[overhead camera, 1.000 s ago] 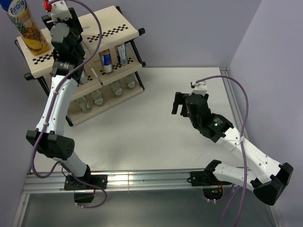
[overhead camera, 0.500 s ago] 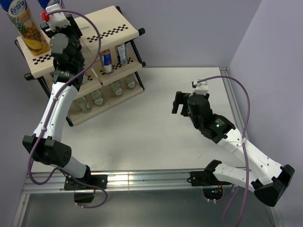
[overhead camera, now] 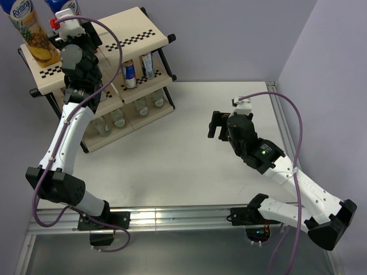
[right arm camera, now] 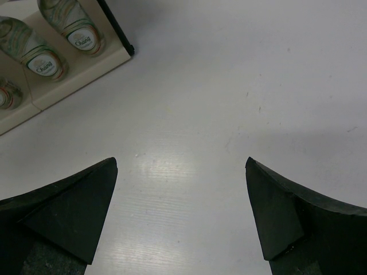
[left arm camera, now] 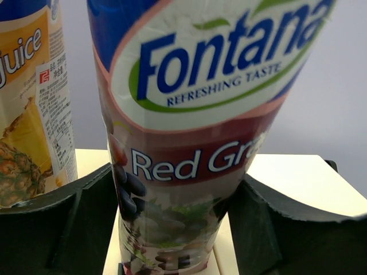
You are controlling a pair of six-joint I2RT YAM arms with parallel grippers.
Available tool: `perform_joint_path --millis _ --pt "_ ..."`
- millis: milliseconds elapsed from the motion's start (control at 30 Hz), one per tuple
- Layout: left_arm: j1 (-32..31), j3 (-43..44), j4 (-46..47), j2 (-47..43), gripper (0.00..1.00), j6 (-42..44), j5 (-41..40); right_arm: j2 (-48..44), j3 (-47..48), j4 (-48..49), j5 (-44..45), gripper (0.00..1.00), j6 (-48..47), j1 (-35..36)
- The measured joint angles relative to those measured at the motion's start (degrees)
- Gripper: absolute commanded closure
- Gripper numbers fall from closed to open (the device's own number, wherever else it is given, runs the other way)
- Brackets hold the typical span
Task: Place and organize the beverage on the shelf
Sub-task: Place the drink on the shelf.
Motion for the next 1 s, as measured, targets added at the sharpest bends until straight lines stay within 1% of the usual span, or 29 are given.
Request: perform_joint_path --millis 233,367,467,533,667,833,867,933,967,1000 --pt "0.0 -0.15 -0.37 -0.33 0.2 -0.07 0.59 -0.31 -0.04 0.11 -0.02 0.0 0.0 0.0" --pt "0.0 -0.39 -0.42 -0.55 0.11 -0.02 0.68 -0.31 -0.04 0.31 -0.07 0.0 0.0 0.0" --pt "-0.02 -0.7 -0.76 -0.85 0.09 -0.09 0.83 -0.31 -0.04 0.33 -0.09 0.0 0.0 0.0" --pt "-0.02 -0.7 -0.87 -0.9 0.1 -0.09 0.87 -0.31 -0.04 0.35 -0.17 0.0 0.02 0.0" --pt "-0.02 -0.7 -1.33 -0.9 0.19 -0.11 1.01 -0.31 -0.04 0.35 -0.24 0.0 0.0 0.0" --pt "0.0 -0.46 -1.9 -0.9 0.18 -0.13 0.94 -0.31 -0.04 0.35 -0.26 0.0 0.0 0.0" --pt "0.0 -0.28 -2.21 -0.87 0.24 -0.17 0.94 -0.31 -0.04 0.37 -0.26 0.0 -0.02 0.0" --pt "0.0 0.26 -3.08 -0.85 0.42 -0.52 0.79 -0.31 -0.04 0.35 -0.26 0.0 -0.09 0.0" --pt "-0.02 0.72 -3.85 -0.76 0.56 -0.63 0.79 -0.31 -0.04 0.37 -0.26 0.0 -0.17 0.0" --pt "-0.02 1.27 -4.57 -0.61 0.6 -0.79 0.72 -0.31 -0.04 0.35 -0.28 0.0 -0.22 0.0"
